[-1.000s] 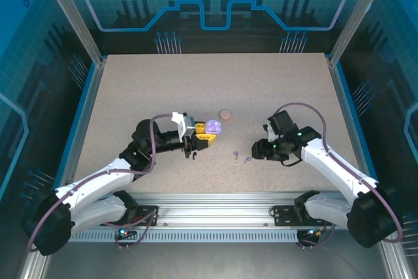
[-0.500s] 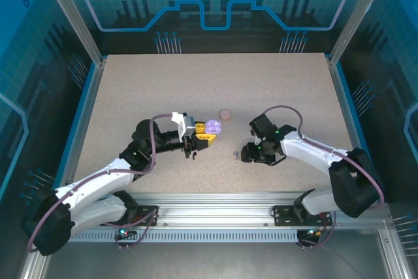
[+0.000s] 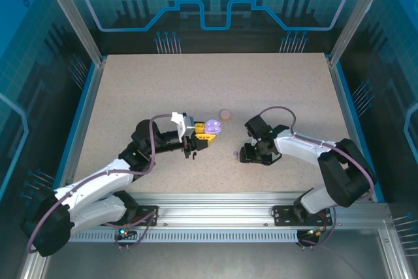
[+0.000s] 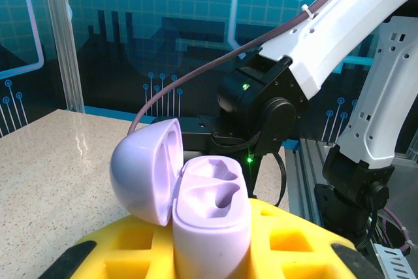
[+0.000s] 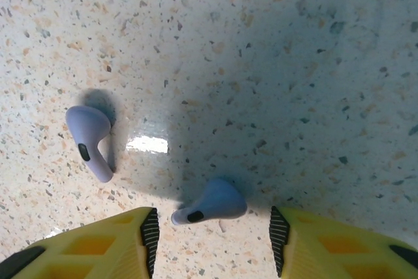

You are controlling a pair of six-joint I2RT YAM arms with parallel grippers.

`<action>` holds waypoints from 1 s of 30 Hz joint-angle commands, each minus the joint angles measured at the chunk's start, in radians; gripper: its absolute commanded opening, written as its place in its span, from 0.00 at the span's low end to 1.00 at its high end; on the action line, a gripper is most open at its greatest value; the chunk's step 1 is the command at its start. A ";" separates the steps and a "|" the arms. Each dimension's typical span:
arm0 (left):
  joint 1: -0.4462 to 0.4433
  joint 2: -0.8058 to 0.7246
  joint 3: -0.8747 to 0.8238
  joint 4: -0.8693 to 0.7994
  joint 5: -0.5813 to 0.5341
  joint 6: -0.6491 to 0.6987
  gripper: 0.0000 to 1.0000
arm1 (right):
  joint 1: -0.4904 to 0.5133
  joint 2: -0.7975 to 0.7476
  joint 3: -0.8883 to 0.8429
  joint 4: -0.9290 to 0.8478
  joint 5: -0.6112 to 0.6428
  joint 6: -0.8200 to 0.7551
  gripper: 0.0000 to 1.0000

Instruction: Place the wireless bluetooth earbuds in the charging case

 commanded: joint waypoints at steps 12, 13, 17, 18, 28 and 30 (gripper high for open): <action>-0.008 -0.023 -0.002 -0.015 -0.022 0.017 0.02 | 0.024 0.061 0.055 0.039 0.016 -0.001 0.42; -0.008 -0.023 -0.002 -0.015 -0.023 0.016 0.02 | 0.024 0.066 0.059 0.036 0.016 -0.003 0.41; -0.007 -0.024 -0.002 -0.019 -0.024 0.015 0.02 | 0.028 0.077 0.065 0.035 0.020 -0.008 0.38; -0.006 -0.025 -0.002 -0.021 -0.024 0.015 0.02 | 0.029 0.081 0.067 0.031 0.019 -0.009 0.37; -0.007 -0.026 -0.002 -0.026 -0.028 0.018 0.02 | 0.042 0.121 0.100 -0.022 0.029 -0.026 0.32; -0.007 -0.026 -0.002 -0.030 -0.029 0.019 0.02 | 0.049 0.138 0.115 -0.047 0.031 -0.031 0.32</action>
